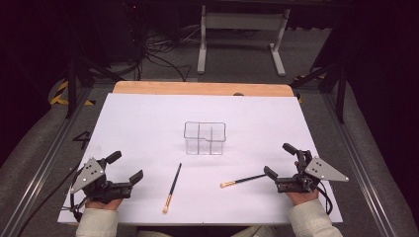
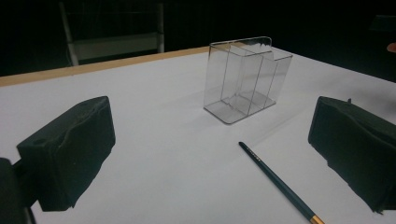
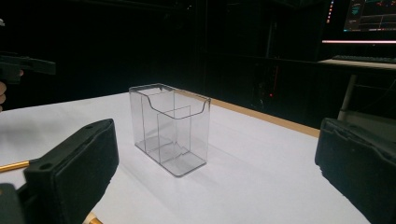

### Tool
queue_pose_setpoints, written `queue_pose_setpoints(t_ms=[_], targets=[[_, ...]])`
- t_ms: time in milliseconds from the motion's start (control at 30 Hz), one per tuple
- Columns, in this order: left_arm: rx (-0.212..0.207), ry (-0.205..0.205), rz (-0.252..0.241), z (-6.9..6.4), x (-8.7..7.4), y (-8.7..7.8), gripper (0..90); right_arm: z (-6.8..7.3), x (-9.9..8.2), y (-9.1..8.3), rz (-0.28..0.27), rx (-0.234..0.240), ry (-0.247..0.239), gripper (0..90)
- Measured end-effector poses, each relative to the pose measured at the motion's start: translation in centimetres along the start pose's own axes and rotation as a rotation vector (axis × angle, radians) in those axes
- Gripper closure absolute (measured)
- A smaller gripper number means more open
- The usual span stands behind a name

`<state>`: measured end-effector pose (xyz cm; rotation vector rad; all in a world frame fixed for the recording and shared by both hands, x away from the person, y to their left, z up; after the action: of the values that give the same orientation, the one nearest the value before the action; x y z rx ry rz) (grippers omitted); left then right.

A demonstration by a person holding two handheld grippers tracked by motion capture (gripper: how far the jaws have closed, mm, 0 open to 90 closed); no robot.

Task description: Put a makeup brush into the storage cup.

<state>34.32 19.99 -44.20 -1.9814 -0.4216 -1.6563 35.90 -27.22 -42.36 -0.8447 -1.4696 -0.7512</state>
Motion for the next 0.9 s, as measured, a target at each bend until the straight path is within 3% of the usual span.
queue_pose_setpoints(t_ms=[100,267,400,600,900], targets=[[-0.011,0.013,-0.002,-0.2,0.1,0.2,1.1,0.0,0.0,0.0,-0.002,0.0,-0.001,0.0],[-0.028,0.005,-0.006,-0.6,0.5,0.3,0.2,-0.1,-0.1,0.0,0.005,-0.002,0.002,0.0],[-0.064,-0.011,0.011,-1.0,1.3,0.6,0.3,-0.2,0.0,-0.2,0.004,-0.003,0.007,0.0],[-0.084,-0.018,0.079,-1.3,2.3,1.0,2.2,-0.3,-0.2,-0.3,0.011,-0.004,0.014,0.0],[-0.076,-0.047,0.173,-1.5,3.4,1.8,3.1,-0.4,-0.4,-0.2,0.025,-0.003,0.02,0.0]])
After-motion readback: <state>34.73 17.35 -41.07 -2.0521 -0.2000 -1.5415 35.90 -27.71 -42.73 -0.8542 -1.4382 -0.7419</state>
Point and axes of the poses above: each handheld gripper's, and its own axes: y roughly forward along the jaws, x roughly out of its top, z roughly to its left, the point moved 6 cm from there along y, roughly forward along the jaws, and after that the axes turned 13 degrees about -x, right-handed, at the moved point
